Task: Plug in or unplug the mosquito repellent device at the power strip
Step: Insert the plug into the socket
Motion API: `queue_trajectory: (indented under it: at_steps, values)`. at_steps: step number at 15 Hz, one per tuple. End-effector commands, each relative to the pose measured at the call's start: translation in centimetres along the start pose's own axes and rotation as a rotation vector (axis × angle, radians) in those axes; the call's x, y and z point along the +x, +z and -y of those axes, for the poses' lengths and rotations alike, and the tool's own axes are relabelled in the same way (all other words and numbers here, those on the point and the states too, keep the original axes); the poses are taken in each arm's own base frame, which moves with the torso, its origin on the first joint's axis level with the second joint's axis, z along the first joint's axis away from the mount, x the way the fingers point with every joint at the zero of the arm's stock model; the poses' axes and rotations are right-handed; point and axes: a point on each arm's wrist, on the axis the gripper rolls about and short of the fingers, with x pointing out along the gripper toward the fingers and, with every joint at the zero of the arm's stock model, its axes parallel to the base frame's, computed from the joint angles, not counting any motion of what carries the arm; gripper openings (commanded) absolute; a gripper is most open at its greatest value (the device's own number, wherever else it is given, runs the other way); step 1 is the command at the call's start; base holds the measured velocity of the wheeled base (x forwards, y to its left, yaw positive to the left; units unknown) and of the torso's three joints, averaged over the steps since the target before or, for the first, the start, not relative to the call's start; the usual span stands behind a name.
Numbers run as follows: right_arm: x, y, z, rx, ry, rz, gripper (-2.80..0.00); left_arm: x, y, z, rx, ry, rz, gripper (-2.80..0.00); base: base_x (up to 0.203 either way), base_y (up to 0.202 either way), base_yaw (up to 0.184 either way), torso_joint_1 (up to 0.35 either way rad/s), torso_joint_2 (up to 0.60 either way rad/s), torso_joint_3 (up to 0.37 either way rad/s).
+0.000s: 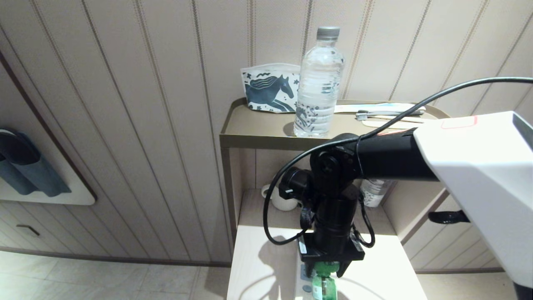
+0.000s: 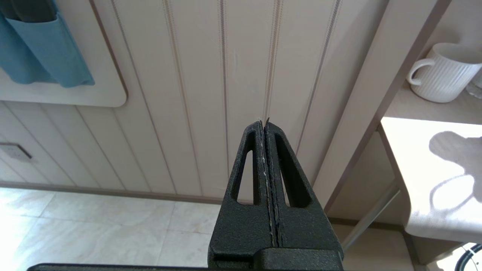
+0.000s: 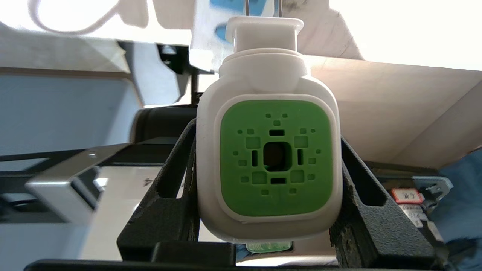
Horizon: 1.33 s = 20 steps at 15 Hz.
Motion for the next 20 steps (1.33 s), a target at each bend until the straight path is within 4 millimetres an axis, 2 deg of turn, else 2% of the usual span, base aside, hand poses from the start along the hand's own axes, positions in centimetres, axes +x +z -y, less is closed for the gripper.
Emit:
queue_trajectory:
  at_steps: [1,5,9,11,13,16,20]
  values:
    - [0.3,-1.5,0.4,-0.01,-0.023,-0.009,-2.8,0.0,0.0,0.0,-0.001,0.001,0.0,-2.8,0.0,0.0,0.0,0.0,0.0,0.0]
    - [2.3,-3.8,1.0,-0.041,-0.039,0.03,-2.8,0.0,0.0,0.0,-0.001,0.001,-0.002,-2.8,0.0,0.0,0.0,0.0,0.0,0.0]
    - [5.0,-6.6,0.9,-0.094,-0.067,0.418,-2.8,0.0,0.0,0.0,-0.001,0.001,-0.002,-2.8,0.0,0.0,0.0,0.0,0.0,0.0]
    - [5.5,-7.7,0.6,-0.085,-0.066,0.632,-2.8,0.0,0.0,0.0,-0.001,0.001,-0.002,-2.8,0.0,0.0,0.0,0.0,0.0,0.0]
    - [5.4,-7.7,0.2,-0.049,-0.038,0.777,-2.8,0.0,0.0,0.0,-0.001,0.001,-0.002,-2.8,0.0,0.0,0.0,0.0,0.0,0.0]
    - [4.6,-7.8,-0.2,-0.02,0.004,0.884,-2.8,0.0,0.0,0.0,0.0,0.001,-0.002,-2.8,0.0,0.0,0.0,0.0,0.0,0.0]
    - [6.6,-7.3,-0.5,-0.018,-0.049,0.898,-2.8,0.0,0.0,0.0,-0.001,0.001,-0.002,-2.8,0.0,0.0,0.0,0.0,0.0,0.0]
